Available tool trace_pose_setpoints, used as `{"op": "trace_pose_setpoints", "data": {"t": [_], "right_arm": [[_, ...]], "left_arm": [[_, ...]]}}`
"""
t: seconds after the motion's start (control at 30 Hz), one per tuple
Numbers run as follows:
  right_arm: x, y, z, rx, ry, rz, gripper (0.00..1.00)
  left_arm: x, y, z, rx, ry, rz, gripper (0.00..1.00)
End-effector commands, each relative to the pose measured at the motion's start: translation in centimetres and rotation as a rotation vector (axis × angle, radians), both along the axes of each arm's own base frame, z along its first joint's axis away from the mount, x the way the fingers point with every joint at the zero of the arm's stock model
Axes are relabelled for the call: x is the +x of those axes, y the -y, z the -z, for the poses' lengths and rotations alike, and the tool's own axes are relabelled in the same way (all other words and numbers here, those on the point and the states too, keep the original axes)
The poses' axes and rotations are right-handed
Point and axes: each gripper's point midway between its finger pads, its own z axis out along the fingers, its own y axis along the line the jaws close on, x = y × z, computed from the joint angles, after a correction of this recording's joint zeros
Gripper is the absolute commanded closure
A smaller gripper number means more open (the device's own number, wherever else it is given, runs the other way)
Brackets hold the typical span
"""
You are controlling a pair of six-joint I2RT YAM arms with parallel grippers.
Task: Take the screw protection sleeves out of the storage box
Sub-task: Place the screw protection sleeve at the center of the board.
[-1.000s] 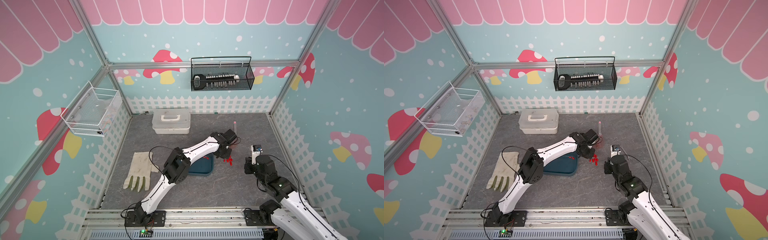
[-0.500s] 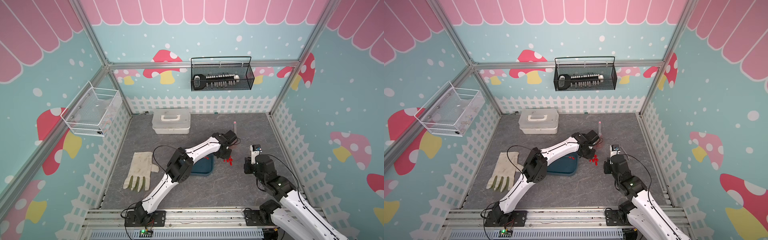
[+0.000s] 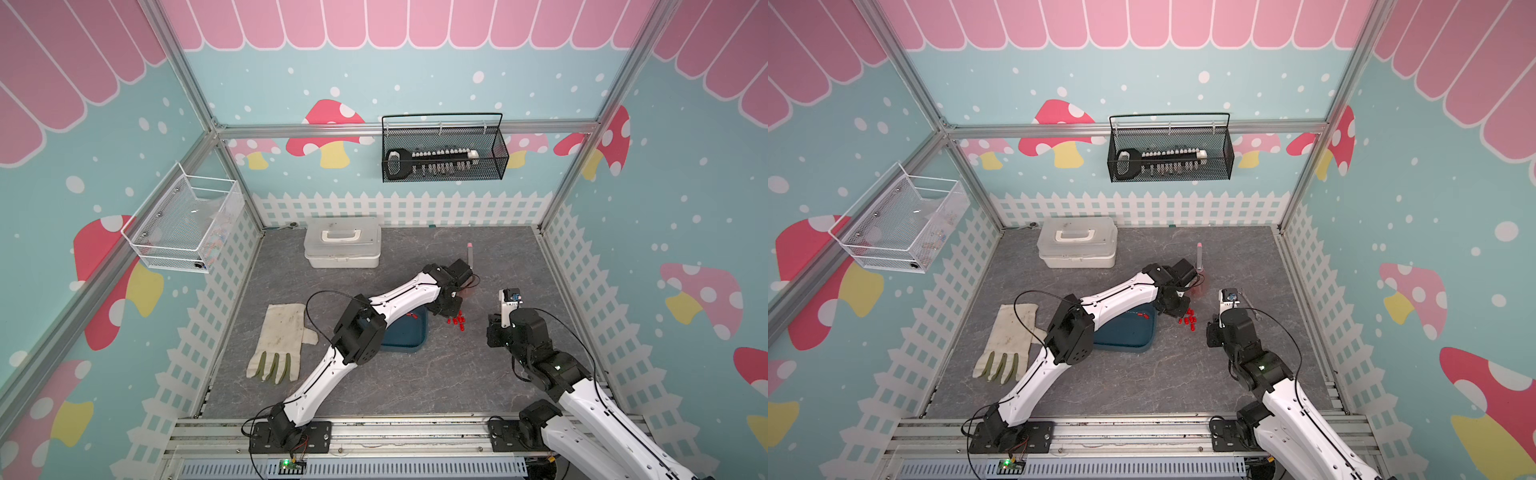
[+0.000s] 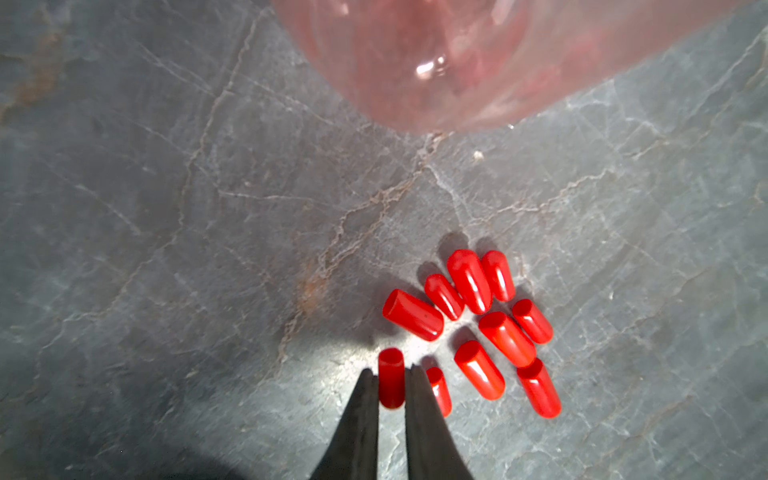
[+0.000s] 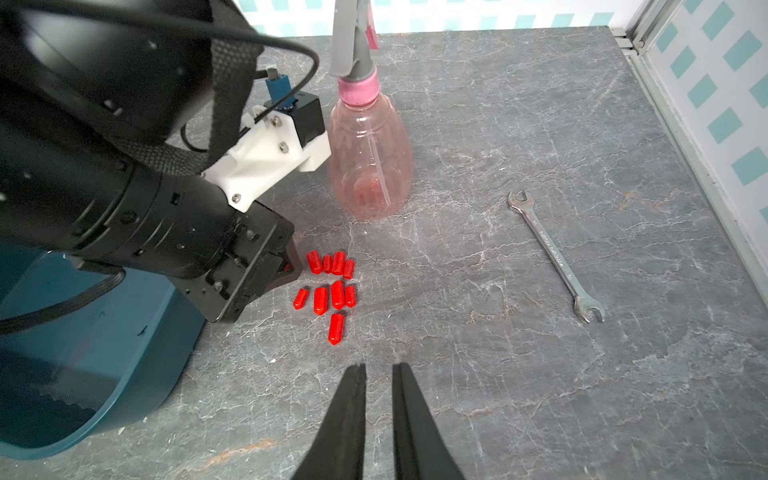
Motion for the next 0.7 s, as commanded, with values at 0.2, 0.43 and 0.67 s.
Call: {"op": "trace_pose_setpoints", "data": {"t": [0.2,0.43,0.67], "right_arm": [[0.1,0.2,0.2,0.001,0.001,0.003,0.82],[0.2,0.1,0.1,0.001,0.003,-0.004,0.82],[0.3,-0.3,0.2,0.003,0.006,-0.023,0.82]], "left_arm": [[0.3,0.0,0.3,0.004,-0.005,-0.014,0.71],[1.1,-0.2,-2.9,0.023,0.117,-0.037,0.7],[1.6,-0.6,-8.9,-0.065,0.307,-0.125,0.69]]}}
